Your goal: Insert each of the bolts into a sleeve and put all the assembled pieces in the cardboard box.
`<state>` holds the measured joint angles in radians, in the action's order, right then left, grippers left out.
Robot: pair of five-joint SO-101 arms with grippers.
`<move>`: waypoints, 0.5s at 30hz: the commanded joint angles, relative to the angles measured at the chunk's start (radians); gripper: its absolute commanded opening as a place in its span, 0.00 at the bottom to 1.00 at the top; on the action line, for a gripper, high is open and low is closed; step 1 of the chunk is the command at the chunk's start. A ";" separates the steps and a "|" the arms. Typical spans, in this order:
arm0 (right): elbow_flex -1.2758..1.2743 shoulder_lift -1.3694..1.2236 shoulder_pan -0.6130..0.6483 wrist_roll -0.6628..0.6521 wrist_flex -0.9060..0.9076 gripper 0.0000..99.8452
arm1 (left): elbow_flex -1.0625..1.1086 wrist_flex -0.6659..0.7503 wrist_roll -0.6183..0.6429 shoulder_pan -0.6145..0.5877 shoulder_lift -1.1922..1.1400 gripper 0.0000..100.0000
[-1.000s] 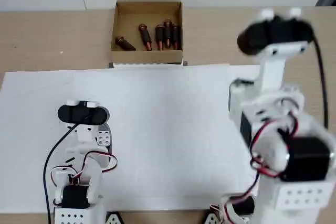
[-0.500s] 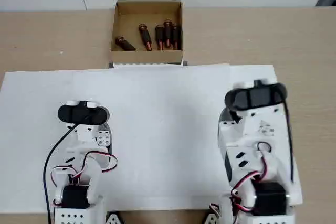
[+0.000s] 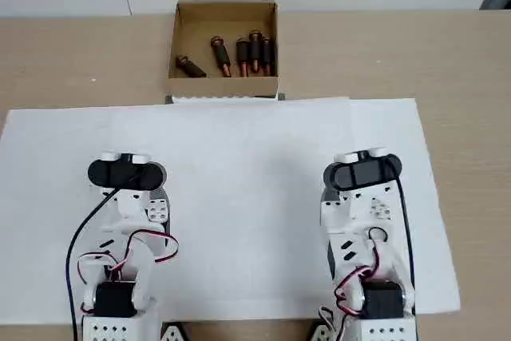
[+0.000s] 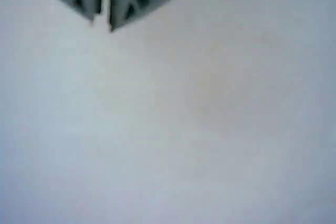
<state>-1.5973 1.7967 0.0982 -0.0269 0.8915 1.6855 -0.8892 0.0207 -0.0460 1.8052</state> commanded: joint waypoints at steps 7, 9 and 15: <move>-0.086 0.013 -0.008 -0.008 -0.099 0.00 | -0.005 -0.006 0.005 0.002 0.011 0.01; -0.086 0.013 -0.008 -0.008 -0.105 0.00 | -0.005 -0.006 0.005 0.002 0.011 0.01; -0.086 0.010 -0.010 -0.003 -0.070 0.00 | -0.005 -0.006 0.005 0.002 0.011 0.01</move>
<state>-1.6678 1.7967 0.0982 -0.0269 0.8117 1.6855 -0.8892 0.0207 -0.0460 1.8052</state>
